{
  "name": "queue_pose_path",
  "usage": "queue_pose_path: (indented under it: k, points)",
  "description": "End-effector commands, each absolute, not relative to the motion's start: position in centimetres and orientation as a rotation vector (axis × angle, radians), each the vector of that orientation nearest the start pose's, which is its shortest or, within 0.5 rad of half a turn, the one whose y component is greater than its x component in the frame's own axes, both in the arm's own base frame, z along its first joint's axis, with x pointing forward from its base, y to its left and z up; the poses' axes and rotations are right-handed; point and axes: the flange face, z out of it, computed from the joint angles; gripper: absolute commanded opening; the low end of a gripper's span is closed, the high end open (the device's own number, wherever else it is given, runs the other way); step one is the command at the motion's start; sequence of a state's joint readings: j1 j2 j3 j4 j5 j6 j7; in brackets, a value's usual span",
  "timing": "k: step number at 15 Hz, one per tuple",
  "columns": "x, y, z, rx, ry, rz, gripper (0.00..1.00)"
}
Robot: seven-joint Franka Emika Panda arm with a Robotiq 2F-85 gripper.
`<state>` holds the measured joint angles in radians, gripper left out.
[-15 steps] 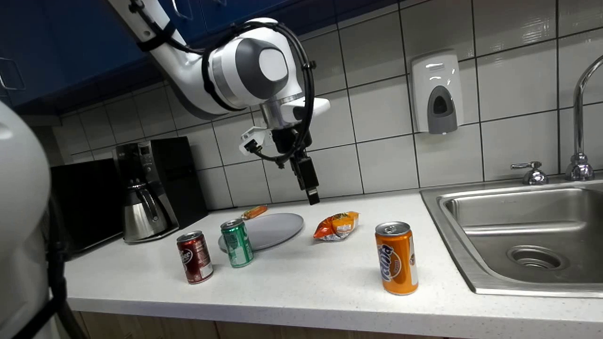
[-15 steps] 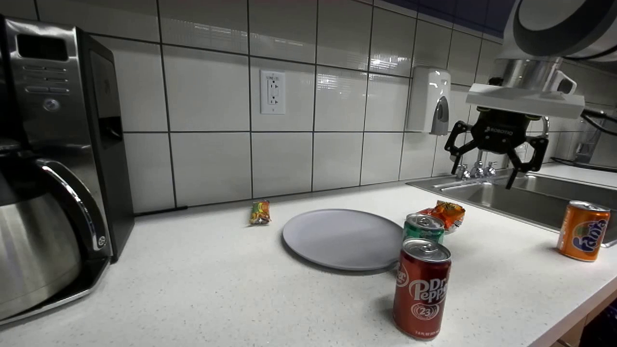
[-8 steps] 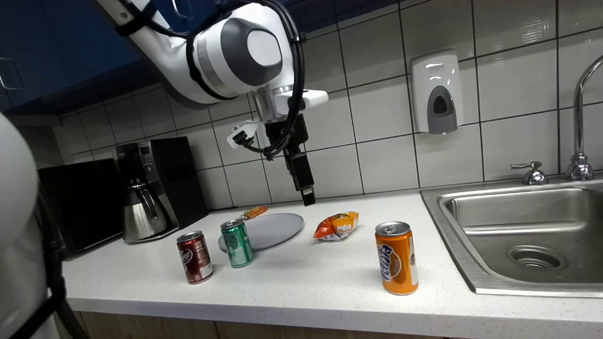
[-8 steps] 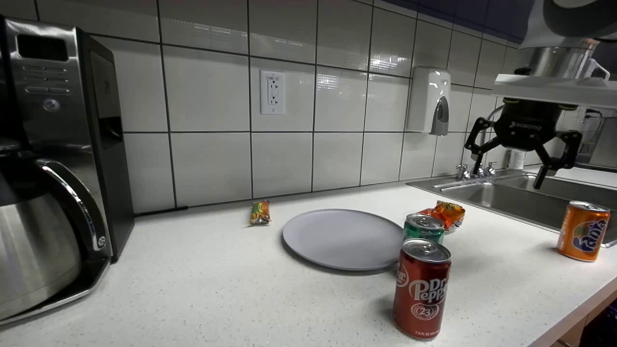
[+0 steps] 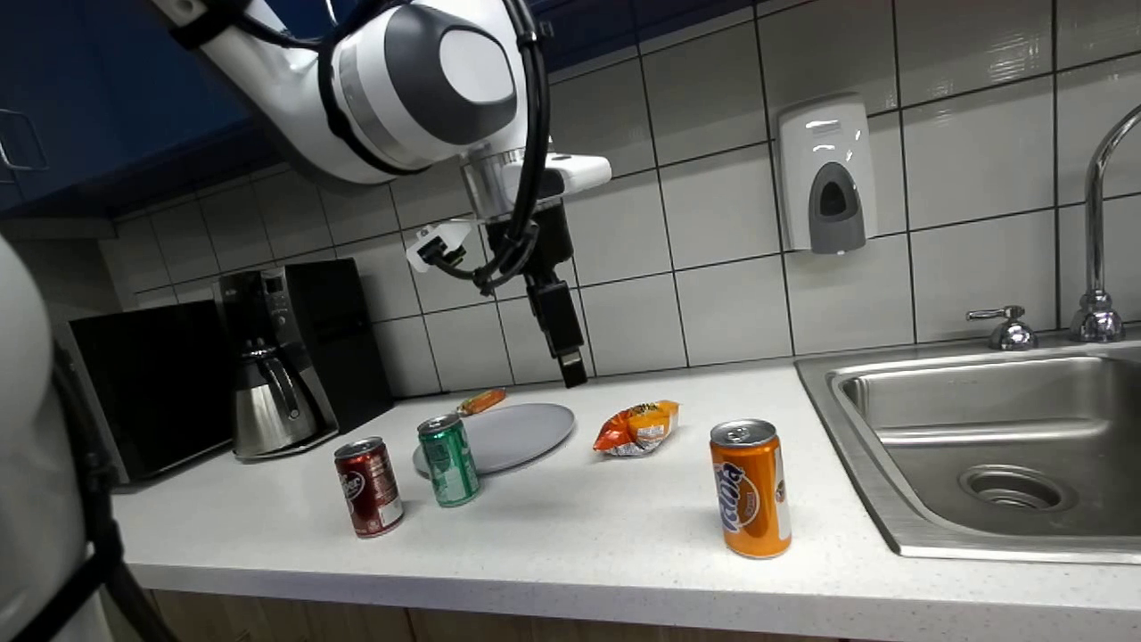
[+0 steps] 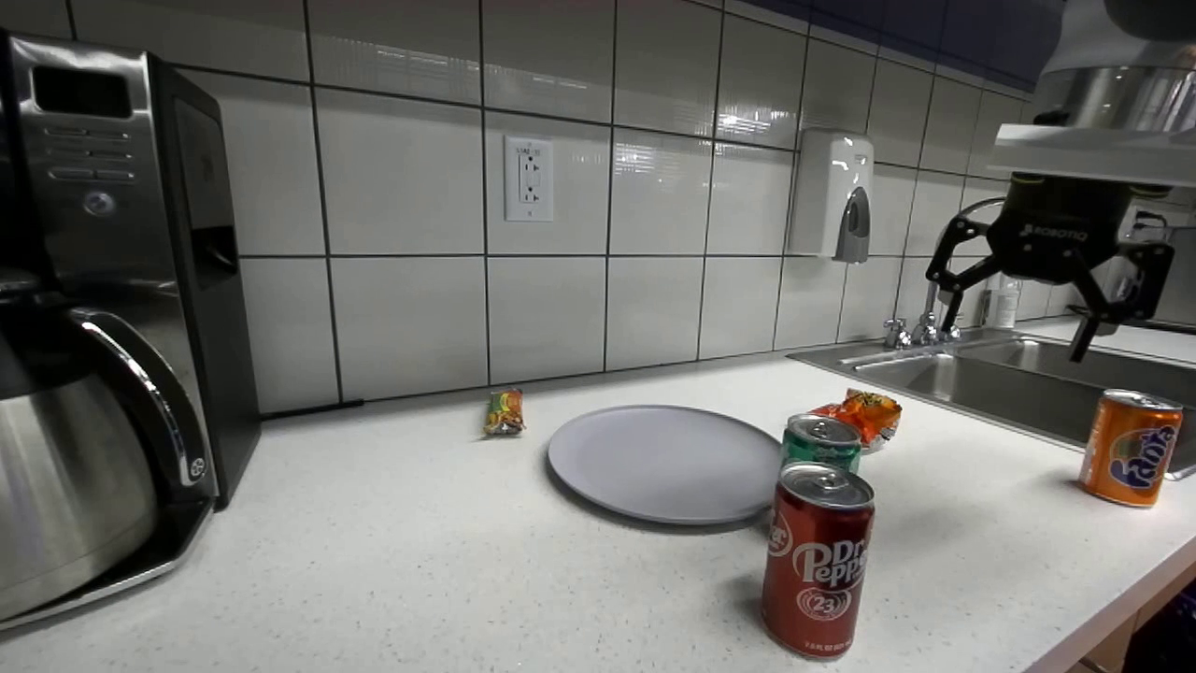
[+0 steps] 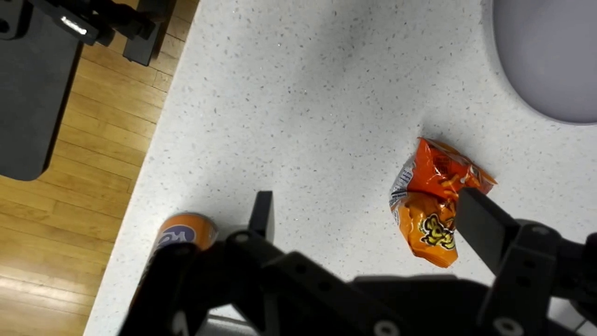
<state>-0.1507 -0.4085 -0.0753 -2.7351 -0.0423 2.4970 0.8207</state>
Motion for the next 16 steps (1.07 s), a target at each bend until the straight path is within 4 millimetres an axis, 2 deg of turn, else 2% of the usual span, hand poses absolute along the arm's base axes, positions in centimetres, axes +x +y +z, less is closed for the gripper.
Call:
queue_pose_path:
  k: [1, 7, 16]
  points:
    - [38.2, -8.6, 36.2, -2.695, 1.492, -0.248, 1.00]
    - [37.9, -9.3, 36.0, -2.727, 1.526, -0.227, 1.00]
    - [36.4, -12.7, 35.8, -2.686, 1.644, -0.193, 1.00]
